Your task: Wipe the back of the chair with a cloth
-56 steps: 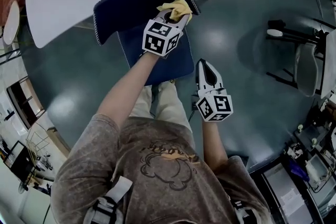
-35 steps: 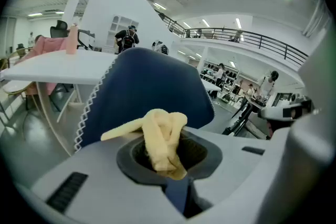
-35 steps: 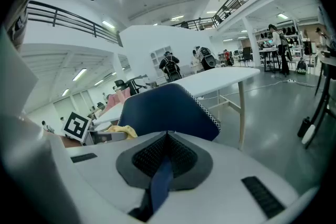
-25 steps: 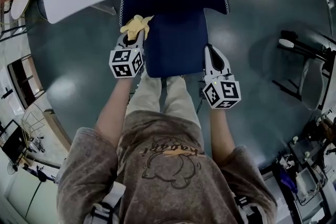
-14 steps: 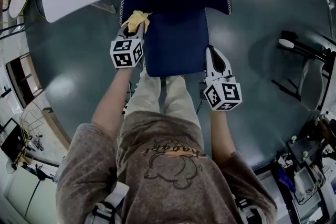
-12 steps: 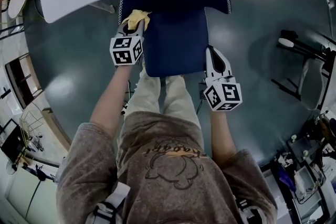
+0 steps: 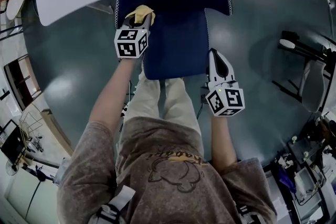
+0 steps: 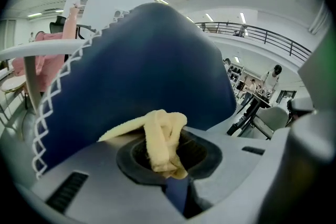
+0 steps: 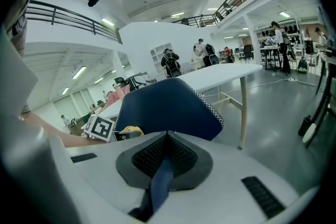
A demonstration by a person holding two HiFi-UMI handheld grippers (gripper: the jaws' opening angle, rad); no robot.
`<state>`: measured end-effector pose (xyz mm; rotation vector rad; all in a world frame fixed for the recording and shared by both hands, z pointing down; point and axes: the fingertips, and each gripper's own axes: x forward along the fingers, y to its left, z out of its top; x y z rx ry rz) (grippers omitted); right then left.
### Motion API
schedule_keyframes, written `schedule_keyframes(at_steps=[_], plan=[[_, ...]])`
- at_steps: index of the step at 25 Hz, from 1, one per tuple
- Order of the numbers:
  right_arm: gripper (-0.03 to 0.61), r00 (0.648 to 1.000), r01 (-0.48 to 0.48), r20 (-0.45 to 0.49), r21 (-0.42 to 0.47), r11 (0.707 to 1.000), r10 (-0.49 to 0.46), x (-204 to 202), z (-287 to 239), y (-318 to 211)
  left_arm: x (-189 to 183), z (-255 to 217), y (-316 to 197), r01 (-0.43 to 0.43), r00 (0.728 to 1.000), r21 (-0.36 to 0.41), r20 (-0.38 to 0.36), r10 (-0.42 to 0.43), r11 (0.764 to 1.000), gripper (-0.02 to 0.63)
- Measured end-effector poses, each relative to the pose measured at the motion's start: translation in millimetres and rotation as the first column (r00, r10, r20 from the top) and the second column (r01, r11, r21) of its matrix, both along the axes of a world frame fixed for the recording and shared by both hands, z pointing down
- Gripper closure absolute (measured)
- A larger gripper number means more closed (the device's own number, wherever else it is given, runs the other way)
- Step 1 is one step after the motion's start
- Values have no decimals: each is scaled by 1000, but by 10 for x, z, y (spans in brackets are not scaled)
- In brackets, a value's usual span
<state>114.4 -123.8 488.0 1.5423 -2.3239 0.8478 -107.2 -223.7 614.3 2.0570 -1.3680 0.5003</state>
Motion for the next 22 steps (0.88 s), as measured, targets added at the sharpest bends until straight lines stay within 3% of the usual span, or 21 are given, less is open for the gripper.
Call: schedule_keyframes(at_steps=[6, 15, 22], plan=[[552, 1000, -15, 12, -1, 1000, 15, 82, 83, 51, 365, -5, -107, -104, 994, 9, -35, 104, 995, 548], [552, 999, -43, 31, 3, 999, 42, 185, 207, 115, 987, 89, -285, -153, 979, 17, -136, 154, 988, 548], [552, 998, -54, 44, 0, 999, 53, 234, 366, 169, 1521, 169, -339, -259, 954, 49, -141, 263, 965, 548]])
